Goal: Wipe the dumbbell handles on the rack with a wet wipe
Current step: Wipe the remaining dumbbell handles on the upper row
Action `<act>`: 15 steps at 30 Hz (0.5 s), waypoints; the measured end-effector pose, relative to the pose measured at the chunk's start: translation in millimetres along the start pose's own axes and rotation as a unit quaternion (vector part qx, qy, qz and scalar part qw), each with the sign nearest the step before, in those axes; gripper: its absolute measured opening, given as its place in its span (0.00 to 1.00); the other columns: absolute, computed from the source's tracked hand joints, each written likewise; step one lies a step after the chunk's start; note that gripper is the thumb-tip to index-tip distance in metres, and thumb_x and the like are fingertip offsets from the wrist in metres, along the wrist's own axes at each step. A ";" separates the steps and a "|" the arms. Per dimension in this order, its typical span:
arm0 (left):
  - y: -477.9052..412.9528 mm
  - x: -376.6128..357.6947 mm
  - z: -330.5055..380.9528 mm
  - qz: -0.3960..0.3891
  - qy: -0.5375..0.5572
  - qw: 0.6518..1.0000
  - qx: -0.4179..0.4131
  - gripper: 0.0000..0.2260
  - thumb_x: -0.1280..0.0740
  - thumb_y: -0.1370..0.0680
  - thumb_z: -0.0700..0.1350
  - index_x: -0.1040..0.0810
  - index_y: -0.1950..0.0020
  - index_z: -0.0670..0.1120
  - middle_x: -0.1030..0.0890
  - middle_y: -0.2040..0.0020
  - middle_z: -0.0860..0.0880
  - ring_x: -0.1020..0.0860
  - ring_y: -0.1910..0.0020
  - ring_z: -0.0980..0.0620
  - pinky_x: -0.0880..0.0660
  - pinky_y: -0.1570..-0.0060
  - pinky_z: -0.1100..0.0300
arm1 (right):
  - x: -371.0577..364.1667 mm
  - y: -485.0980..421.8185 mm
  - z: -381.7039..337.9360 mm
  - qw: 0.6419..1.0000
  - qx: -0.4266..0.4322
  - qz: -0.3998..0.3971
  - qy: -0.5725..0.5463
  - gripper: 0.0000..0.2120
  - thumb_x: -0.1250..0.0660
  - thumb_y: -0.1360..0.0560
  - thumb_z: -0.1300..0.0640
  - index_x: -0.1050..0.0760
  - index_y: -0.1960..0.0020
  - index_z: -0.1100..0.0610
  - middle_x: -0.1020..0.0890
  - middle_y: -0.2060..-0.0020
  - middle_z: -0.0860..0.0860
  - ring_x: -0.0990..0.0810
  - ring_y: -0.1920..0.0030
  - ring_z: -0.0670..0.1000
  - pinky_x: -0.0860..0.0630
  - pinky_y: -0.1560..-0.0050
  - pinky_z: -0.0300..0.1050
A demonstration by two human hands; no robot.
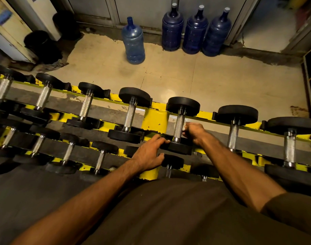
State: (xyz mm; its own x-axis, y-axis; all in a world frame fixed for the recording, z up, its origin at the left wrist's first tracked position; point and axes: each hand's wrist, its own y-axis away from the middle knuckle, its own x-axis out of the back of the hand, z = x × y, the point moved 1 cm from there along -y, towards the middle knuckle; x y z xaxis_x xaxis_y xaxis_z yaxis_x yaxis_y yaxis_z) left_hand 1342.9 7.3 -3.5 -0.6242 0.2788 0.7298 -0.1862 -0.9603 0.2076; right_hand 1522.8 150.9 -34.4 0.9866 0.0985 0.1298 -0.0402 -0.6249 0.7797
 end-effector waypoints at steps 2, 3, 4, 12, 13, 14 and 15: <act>0.1 0.3 -0.3 0.000 0.002 1.000 0.000 0.22 0.31 0.23 0.44 0.28 0.29 0.49 0.29 0.36 0.52 0.26 0.41 0.53 0.21 0.41 0.50 | 8.1 5.3 5.7 0.996 -0.042 -0.068 0.043 0.14 0.41 0.24 0.69 0.25 0.41 0.64 0.22 0.46 0.61 0.19 0.51 0.55 0.20 0.47 0.47; -0.3 0.8 -0.3 0.001 0.002 1.000 0.000 0.22 0.31 0.23 0.45 0.28 0.29 0.49 0.29 0.36 0.52 0.26 0.41 0.53 0.21 0.41 0.50 | 13.7 9.7 5.7 0.993 -0.060 -0.099 0.031 0.12 0.41 0.24 0.69 0.26 0.42 0.64 0.22 0.46 0.61 0.20 0.53 0.54 0.20 0.47 0.47; -0.7 0.8 -0.6 0.002 0.001 1.000 0.000 0.22 0.31 0.23 0.45 0.28 0.29 0.49 0.29 0.36 0.52 0.26 0.41 0.53 0.21 0.41 0.51 | 18.1 12.5 4.7 0.990 -0.069 -0.124 0.009 0.10 0.39 0.24 0.68 0.26 0.43 0.64 0.22 0.48 0.61 0.20 0.54 0.53 0.20 0.48 0.46; -1.0 1.1 0.0 -0.001 0.007 1.000 0.004 0.22 0.31 0.23 0.44 0.28 0.29 0.49 0.29 0.36 0.52 0.26 0.40 0.53 0.22 0.40 0.51 | 0.1 4.3 1.2 0.996 0.042 0.020 -0.070 0.10 0.35 0.24 0.71 0.20 0.54 0.58 0.19 0.48 0.57 0.18 0.49 0.53 0.18 0.53 0.44; -0.6 1.6 0.2 0.000 0.009 1.000 0.004 0.22 0.31 0.23 0.44 0.28 0.29 0.49 0.29 0.36 0.52 0.26 0.40 0.53 0.22 0.40 0.51 | 2.8 3.6 4.3 0.999 0.021 0.000 -0.031 0.09 0.35 0.25 0.71 0.20 0.52 0.60 0.19 0.48 0.58 0.18 0.49 0.54 0.18 0.53 0.44; -0.4 2.0 0.0 0.001 0.009 1.000 0.003 0.22 0.31 0.23 0.43 0.28 0.29 0.49 0.29 0.36 0.52 0.26 0.40 0.53 0.22 0.40 0.51 | 8.5 4.1 6.5 1.000 0.000 -0.025 0.018 0.08 0.34 0.26 0.70 0.20 0.50 0.62 0.19 0.47 0.59 0.18 0.50 0.55 0.18 0.54 0.44; -0.6 2.0 -0.4 0.003 0.009 1.000 0.003 0.22 0.31 0.23 0.43 0.27 0.29 0.49 0.29 0.36 0.52 0.26 0.40 0.53 0.22 0.41 0.51 | 15.7 6.9 6.7 0.996 -0.018 -0.050 0.070 0.08 0.33 0.27 0.70 0.19 0.49 0.64 0.19 0.47 0.60 0.17 0.52 0.55 0.18 0.56 0.44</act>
State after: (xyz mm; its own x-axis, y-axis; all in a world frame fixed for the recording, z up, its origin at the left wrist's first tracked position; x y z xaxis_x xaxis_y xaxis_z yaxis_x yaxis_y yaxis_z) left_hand 1341.5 8.5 -2.4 -0.6381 0.2737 0.7196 -0.1777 -0.9618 0.2081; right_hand 1539.1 142.9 -31.1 0.9542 0.2678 0.1334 0.0484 -0.5782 0.8144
